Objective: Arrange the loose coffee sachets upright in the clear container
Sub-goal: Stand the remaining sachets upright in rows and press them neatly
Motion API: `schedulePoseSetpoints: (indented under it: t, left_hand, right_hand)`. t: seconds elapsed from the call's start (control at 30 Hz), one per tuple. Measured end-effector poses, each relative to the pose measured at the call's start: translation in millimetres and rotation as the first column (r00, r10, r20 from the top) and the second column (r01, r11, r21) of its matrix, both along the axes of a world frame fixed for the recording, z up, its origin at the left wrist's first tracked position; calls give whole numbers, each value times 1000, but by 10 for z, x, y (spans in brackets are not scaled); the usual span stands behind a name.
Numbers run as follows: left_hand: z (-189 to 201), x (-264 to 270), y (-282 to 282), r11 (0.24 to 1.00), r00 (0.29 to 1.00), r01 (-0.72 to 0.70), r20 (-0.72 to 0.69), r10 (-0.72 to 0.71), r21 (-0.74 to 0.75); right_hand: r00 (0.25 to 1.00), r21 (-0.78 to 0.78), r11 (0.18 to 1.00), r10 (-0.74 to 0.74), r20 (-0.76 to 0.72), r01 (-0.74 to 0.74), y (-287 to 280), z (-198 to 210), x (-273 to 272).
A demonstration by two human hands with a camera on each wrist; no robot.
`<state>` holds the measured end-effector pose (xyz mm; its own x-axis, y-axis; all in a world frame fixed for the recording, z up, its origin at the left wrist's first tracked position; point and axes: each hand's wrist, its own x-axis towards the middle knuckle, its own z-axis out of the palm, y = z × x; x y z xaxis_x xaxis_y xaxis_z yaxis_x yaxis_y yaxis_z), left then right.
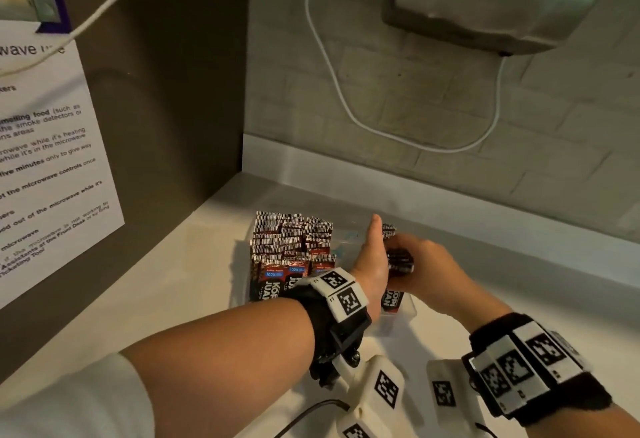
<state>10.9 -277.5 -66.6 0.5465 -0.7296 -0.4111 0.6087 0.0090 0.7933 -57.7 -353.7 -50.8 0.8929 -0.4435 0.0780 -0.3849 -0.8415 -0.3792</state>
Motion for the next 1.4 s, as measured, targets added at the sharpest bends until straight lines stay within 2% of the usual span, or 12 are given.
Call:
schedulePoseSetpoints:
  t: [0.1,0.2,0.33,0.4,0.47,0.53,0.63,0.83,1.03,1.17,1.27,1.4]
  left_hand:
    - [-23,-4,-37,1000,1000,24,-5,-24,13]
    - [-39,9,-71,998,999,33,23,-35,57]
    - [-125,31,-182,992,997,14,68,-23,129]
    - [-217,58,-273,987,998,8,66,-18,158]
    - [-229,66,-296,988,999,8,30,-13,155]
    - [-156,59,-232,990,1000,-4,6,3,141]
    - [-65,63,-98,995,1000,-4,30,1,101]
    - [-151,198,65,992,1000,4,13,-6,123]
    - [-233,306,79,994,998,-33,-56,40,109]
    - [-244,347,77,994,997,3,-73,5,113]
    - [-269,402,86,991,996,36,-87,-25,125]
    - [-253,401,78,989,996,21,-85,-9,144]
  right_hand:
    - [996,33,999,-42,84,40,-2,-81,-63]
    - [991,31,996,-91,101,89,-17,-153,-87]
    - [975,167,971,-193,113,173,-8,-161,-91]
    - [967,326,916,-253,23,232,8,-132,-108]
    - [962,520,813,-259,-82,263,16,-134,-117]
    - [968,595,765,-225,-110,245,25,-155,-103]
    - [988,556,817,-122,-91,152,75,-197,-65]
    - [996,603,793,-81,-37,87,199,-270,9]
    - [995,603,791,-95,-38,99,242,-309,126]
    - [987,591,792,-101,-123,155,242,-342,192]
    - [981,547,818,-101,-168,178,255,-354,265]
    - [980,482,855,-138,-142,190,260,-393,303]
